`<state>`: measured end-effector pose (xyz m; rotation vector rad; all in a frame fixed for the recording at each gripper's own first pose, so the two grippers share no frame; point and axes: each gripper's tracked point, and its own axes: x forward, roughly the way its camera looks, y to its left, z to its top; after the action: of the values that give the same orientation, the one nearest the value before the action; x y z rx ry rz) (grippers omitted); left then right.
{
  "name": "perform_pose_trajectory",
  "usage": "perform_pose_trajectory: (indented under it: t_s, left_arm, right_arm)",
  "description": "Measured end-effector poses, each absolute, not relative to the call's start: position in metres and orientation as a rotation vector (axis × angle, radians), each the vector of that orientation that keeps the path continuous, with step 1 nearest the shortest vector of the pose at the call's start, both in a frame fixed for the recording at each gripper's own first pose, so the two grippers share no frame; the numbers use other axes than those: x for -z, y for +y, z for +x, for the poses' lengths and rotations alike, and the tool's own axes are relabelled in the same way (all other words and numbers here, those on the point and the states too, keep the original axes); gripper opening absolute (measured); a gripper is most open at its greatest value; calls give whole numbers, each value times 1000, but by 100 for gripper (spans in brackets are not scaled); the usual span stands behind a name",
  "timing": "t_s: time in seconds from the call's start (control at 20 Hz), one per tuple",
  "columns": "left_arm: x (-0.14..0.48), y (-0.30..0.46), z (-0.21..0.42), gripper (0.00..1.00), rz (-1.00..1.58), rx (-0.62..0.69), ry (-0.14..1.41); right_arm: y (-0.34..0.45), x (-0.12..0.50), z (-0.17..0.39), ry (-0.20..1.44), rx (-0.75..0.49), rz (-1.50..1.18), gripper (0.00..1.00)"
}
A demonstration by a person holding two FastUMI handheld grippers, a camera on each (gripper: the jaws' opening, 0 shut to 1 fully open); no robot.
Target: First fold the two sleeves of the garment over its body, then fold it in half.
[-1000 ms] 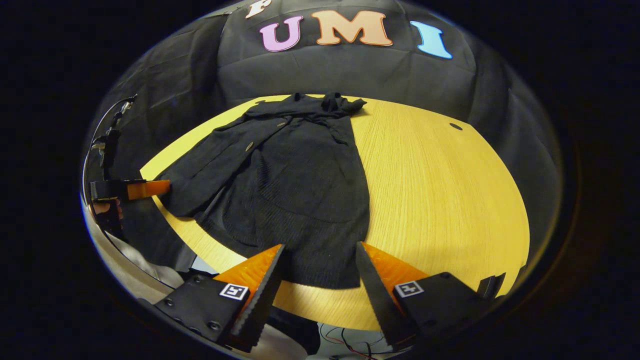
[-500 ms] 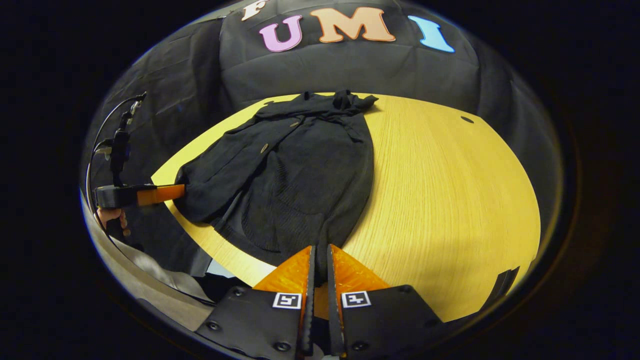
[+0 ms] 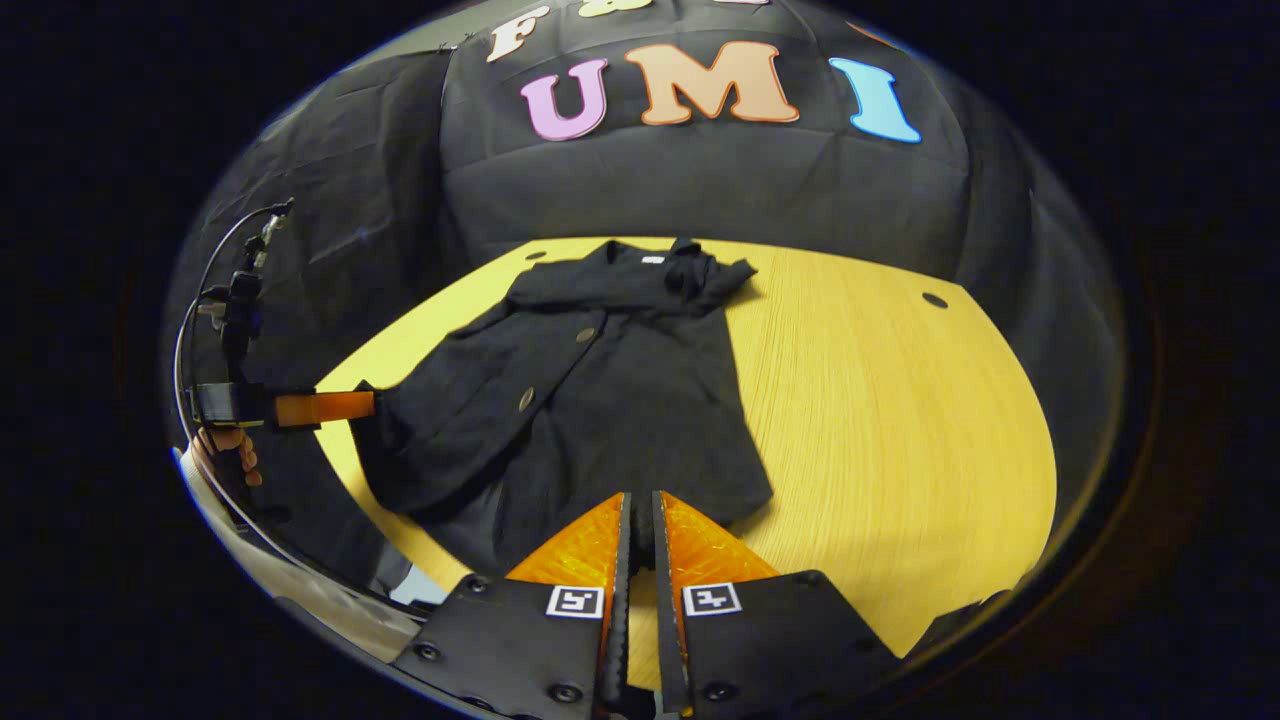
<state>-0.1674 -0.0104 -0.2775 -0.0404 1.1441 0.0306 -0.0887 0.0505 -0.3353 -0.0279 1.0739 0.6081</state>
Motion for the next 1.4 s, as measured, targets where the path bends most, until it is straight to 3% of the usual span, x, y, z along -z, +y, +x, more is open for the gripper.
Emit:
perform_pose_trajectory:
  t_s: [0.4,0.5,0.55,0.6,0.95,1.4]
  left_arm:
    - [289,-41,-25,0,-81,91,1020]
    - [297,-52,14,0,-94,123,988]
    - [299,-59,35,0,-110,139,966]
    - [300,-65,56,0,-122,150,932]
    - [344,-75,190,0,-164,124,851]
    - [392,-70,253,0,30,103,813]
  right_arm:
    - [77,314,66,920,-525,16,15]
    - [90,311,104,881,-505,39,4]
    - [97,317,121,869,-498,40,7]
    - [106,317,139,852,-497,34,4]
    - [159,329,263,767,-492,-30,4]
    - [176,366,343,790,-448,-27,5]
